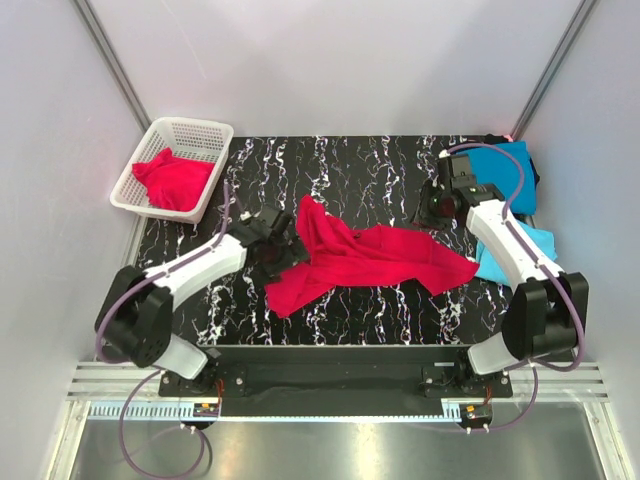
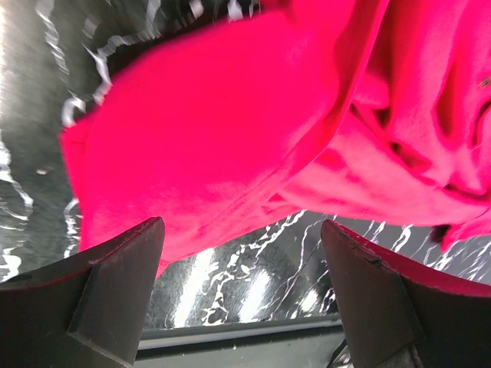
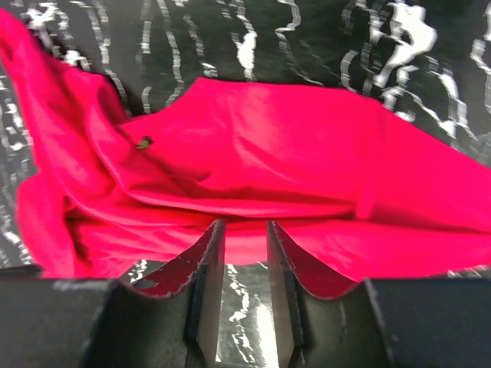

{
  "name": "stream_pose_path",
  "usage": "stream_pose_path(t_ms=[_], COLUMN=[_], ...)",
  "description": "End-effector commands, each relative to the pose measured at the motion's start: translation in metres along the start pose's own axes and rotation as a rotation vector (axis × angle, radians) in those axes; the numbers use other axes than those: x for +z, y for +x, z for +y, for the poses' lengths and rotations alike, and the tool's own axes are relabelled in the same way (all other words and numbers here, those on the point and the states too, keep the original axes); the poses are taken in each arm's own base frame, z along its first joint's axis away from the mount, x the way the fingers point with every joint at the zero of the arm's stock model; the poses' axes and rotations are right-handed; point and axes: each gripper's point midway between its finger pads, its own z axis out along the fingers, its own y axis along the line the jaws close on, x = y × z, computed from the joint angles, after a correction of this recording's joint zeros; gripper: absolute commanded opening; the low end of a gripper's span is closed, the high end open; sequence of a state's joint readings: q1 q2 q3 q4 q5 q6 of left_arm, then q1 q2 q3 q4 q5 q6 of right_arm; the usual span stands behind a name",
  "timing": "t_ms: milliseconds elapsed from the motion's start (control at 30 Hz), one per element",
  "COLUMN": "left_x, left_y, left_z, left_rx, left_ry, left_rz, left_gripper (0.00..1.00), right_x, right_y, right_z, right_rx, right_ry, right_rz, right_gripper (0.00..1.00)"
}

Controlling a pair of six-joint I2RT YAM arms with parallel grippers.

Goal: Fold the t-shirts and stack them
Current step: Flatten the tshirt out

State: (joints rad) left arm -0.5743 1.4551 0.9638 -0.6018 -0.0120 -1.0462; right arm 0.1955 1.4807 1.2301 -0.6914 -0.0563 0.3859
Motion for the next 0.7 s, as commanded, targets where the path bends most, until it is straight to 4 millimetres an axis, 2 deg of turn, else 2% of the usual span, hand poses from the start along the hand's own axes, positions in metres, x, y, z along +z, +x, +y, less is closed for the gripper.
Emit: stream_pose_path(t_ms=[0, 67, 167, 233, 267, 333, 367, 533, 600, 667], left_x=[0.002, 0.009, 0.008, 0.010, 0.008, 0.014, 0.014, 0.022, 0.022, 0.025], left_y=[0.012, 0.022, 0.029, 0.028, 0.031, 0.030, 0.030, 0.018, 0.008, 0.007], left_z=[-0.031, -0.032, -0.034, -0.026, -0.031, -0.020, -0.023, -0.002, 0.002, 0.014], left_rx=[0.047, 0.078, 0.128, 0.159, 0.184, 0.212, 0.220, 0.240, 0.243, 0.249], left_ry=[0.083, 0.063, 0.027, -0.046, -0.051, -0.137, -0.143, -0.282, -0.325, -0.397], left_rz=[0.065, 0.087, 0.064, 0.023, 0.012, -0.016, -0.024, -0.117, -0.165, -0.164], left_gripper=[0.88, 0.86, 0.86, 0.86, 0.85, 0.84, 0.83, 0.70, 0.69, 0.66], right_x=[-0.003, 0.005, 0.010, 0.011, 0.011, 0.010, 0.010, 0.005, 0.003, 0.002], right_y=[-0.016, -0.012, -0.006, -0.002, -0.002, 0.000, 0.000, 0.000, -0.001, -0.001], right_z=[0.030, 0.028, 0.026, 0.024, 0.022, 0.020, 0.020, 0.018, 0.017, 0.016], right_rx=[-0.022, -0.011, -0.001, -0.001, 0.006, 0.014, 0.014, 0.013, 0.014, 0.012], right_ry=[-0.131, -0.125, -0.117, -0.111, -0.104, -0.099, -0.097, -0.093, -0.087, -0.083], right_rz=[-0.011, 0.014, 0.033, 0.037, 0.032, 0.030, 0.029, 0.013, 0.005, 0.000], right_gripper=[0.35, 0.35, 0.34, 0.34, 0.34, 0.34, 0.34, 0.33, 0.34, 0.34])
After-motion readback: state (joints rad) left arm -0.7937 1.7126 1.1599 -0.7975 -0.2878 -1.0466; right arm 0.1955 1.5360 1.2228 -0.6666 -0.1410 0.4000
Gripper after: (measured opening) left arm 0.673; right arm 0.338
